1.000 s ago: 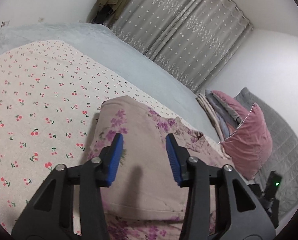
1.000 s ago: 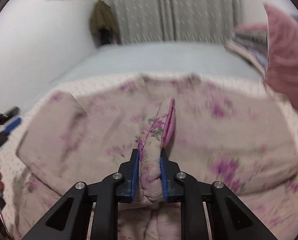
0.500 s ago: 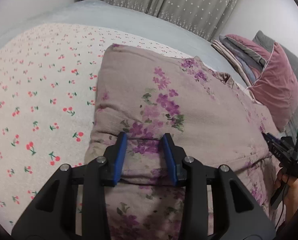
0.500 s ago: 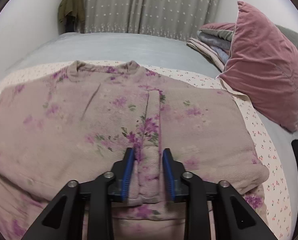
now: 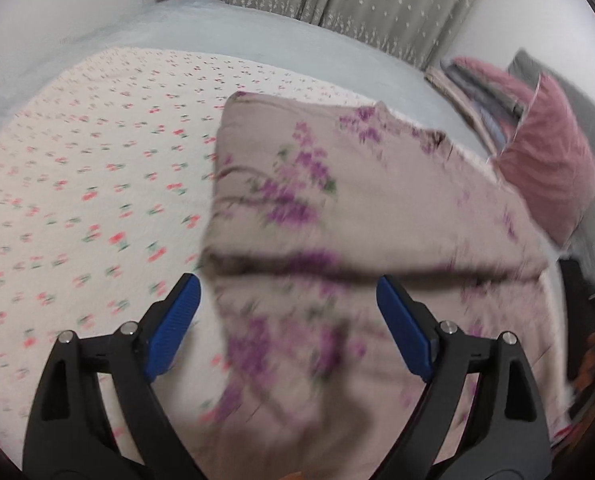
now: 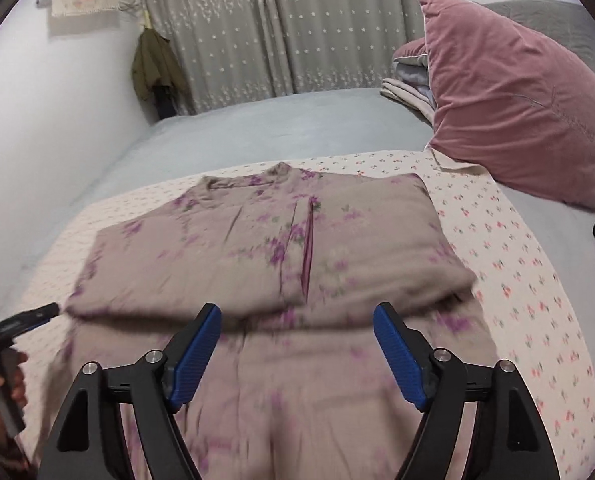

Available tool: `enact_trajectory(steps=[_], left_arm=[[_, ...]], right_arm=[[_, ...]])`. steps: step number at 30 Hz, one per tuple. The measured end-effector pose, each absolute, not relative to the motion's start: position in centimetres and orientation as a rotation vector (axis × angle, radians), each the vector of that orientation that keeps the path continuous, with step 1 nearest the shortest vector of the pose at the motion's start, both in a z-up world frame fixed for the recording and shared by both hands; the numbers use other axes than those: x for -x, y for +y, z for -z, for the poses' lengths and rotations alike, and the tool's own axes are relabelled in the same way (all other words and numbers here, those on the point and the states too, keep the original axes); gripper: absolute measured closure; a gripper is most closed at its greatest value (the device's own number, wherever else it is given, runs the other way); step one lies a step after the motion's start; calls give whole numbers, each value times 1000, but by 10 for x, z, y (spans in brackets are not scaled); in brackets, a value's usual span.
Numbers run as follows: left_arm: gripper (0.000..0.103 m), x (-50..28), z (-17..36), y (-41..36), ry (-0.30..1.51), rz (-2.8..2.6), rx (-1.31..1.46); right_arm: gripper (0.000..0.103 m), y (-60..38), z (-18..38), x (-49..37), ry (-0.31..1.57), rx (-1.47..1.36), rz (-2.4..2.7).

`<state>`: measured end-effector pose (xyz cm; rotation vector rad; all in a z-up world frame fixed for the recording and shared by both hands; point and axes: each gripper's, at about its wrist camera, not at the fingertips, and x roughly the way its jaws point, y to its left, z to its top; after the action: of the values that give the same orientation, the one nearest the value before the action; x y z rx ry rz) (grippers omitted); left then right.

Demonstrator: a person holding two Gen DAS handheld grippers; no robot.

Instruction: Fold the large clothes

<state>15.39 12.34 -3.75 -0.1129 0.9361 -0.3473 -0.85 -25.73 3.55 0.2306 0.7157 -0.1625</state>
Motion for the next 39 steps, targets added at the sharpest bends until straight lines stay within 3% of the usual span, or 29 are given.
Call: enact_trajectory(steps=[13,24,27,28,30,33,35,37,38,39], left_arm=[[13,-83,71,193,1120,509,233],[13,-39,108,212,1284,669,455],[15,-31,112,210,1255,691,472],[17,-28,112,207,1261,717,477],[40,-18,123,200,1304,787,535],[57,-4,128,197,1293,812,533],[66,0,132,196,1327,836,583],[69,5,137,197,1342,847,640],[71,6,136,196,1339,849,640],[74,9,134,195,1339,849,635]], right_arm=[[20,-281,-24,140,785,-185,60],[20,-368,32,211,911,-407,155],[20,-384,54,218,929,-501,158],[20,-387,64,218,941,-540,154],[18,-390,79,220,935,-600,127],[19,-387,82,223,890,-666,3],[22,-381,87,222,891,-737,-108],[43,-373,89,219,908,-736,-144],[64,-370,92,217,935,-749,-165],[74,-370,94,217,948,-772,-170]])
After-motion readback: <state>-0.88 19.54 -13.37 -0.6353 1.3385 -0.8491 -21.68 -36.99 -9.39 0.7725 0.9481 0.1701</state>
